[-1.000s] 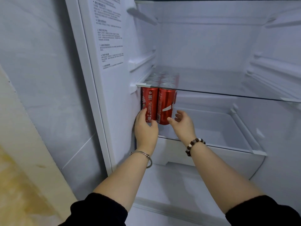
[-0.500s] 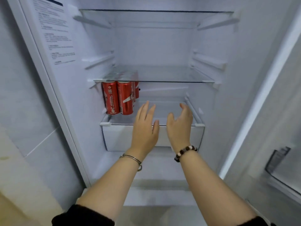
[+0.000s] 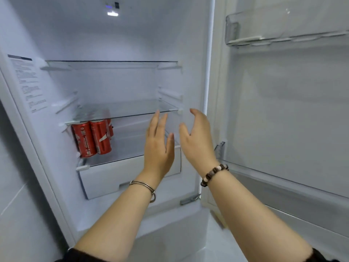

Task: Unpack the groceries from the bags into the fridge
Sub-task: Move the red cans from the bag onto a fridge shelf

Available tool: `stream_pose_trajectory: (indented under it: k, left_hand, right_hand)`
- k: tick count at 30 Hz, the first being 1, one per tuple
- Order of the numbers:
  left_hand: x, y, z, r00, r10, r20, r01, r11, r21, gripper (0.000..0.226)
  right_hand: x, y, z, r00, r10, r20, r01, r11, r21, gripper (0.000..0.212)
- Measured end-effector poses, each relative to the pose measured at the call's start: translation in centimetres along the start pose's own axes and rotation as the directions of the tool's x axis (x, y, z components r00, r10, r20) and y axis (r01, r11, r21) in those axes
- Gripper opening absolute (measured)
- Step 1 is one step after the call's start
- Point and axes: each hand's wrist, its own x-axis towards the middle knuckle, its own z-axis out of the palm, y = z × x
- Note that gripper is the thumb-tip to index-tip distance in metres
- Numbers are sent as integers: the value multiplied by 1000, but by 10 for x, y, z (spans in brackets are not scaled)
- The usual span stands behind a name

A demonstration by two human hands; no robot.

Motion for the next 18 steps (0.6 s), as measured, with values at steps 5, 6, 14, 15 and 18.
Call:
stream_pose_trajectory:
  k: [5,6,14,15,18]
  left_hand:
    - [-11,62,12,998,67,19,-62,983,-170,52]
    - [-16,77,17,996,79,35,-71,977,-200,52]
    - [-59,217,57,953,277,124,-207,892,-401,52]
    - [-66,236,64,943,304,137,-221,877,-426,52]
    - [-93,300,84,912,368,180,-233,827,-512,52]
  right_hand:
    - [-30,-18,-71,996,10,-89,-13,999,-33,49]
    - [-37,-18,-86,994,10,-112,-17,998,-63,48]
    - [-112,-16,-226,946,-44,-320,-86,921,-381,44]
    - [-125,-16,-245,936,-59,-347,-101,899,-425,44]
    - [-165,-14,-309,902,-91,-421,-166,828,-536,43]
